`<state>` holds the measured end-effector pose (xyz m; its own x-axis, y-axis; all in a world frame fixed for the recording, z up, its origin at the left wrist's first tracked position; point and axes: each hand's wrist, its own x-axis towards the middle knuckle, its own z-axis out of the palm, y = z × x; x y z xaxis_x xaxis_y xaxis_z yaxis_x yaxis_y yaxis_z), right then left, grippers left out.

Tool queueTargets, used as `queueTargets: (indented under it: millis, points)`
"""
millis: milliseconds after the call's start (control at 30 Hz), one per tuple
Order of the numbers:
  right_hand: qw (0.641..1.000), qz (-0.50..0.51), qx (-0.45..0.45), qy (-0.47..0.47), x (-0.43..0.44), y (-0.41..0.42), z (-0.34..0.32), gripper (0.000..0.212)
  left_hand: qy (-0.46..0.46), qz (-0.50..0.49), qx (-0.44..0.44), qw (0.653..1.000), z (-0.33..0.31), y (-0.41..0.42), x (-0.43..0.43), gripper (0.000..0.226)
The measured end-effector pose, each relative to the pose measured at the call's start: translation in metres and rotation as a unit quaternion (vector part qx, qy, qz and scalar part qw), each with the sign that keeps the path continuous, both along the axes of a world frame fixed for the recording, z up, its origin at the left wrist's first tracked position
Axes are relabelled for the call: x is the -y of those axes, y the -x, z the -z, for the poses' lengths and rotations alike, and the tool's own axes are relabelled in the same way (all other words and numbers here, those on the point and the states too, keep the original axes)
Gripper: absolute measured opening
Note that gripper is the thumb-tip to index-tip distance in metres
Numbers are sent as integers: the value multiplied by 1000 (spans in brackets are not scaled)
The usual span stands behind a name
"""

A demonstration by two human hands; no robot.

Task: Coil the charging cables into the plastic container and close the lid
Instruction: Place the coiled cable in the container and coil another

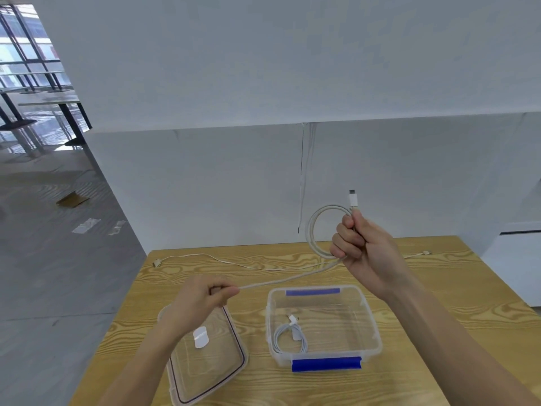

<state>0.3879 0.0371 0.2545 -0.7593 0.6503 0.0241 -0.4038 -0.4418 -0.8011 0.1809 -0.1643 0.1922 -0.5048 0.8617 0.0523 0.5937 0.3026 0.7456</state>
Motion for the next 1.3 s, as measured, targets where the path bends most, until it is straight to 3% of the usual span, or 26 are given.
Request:
queueTargets:
  millis: [100, 133, 233, 300, 367, 400, 433, 500, 567, 700, 833, 1100, 1300]
  points:
    - [1000, -10, 14, -5, 0, -1, 2, 33, -98, -87, 215, 968, 0, 4, 6, 10]
    - [1000, -15, 16, -4, 0, 0, 3, 33, -148, -108, 307, 934, 0, 4, 5, 10]
    - [999, -33, 17, 2, 4, 2, 6, 34, -283, -128, 538, 783, 1, 4, -2, 4]
    - [999, -46, 20, 0, 6, 5, 7, 34, -347, -107, 603, 710, 0, 2, -8, 27]
    - [998, -58, 23, -5, 9, 7, 7, 33, -388, -96, 616, 679, -3, -4, -16, 29]
    - [998, -65, 24, -7, 10, 8, 7, 33, -394, -97, 603, 687, -6, -9, -21, 19]
    - [997, -72, 26, -9, 11, 9, 8, 32, -386, -104, 570, 718, -11, -14, -26, 7]
    - [996, -89, 31, -13, 12, 9, 7, 32, -341, -126, 442, 820, -18, -22, -35, 11]
    - [994, -103, 38, -22, 12, 9, 6, 31, -285, -134, 306, 898, -23, -29, -43, 19]
    - [990, -126, 46, -44, 16, 9, 4, 31, -171, -37, 141, 974, -31, -47, -55, 21]
    - [990, -122, 43, -51, 16, 8, 3, 31, -134, 45, 179, 974, -35, -58, -62, 27]
    - [989, -140, 16, -40, 13, 5, 8, 31, -145, 6, 275, 950, -26, -60, -74, 25]
    - [989, -132, 37, -48, 15, 10, 8, 29, -140, 72, 289, 944, -29, -65, -75, 34]
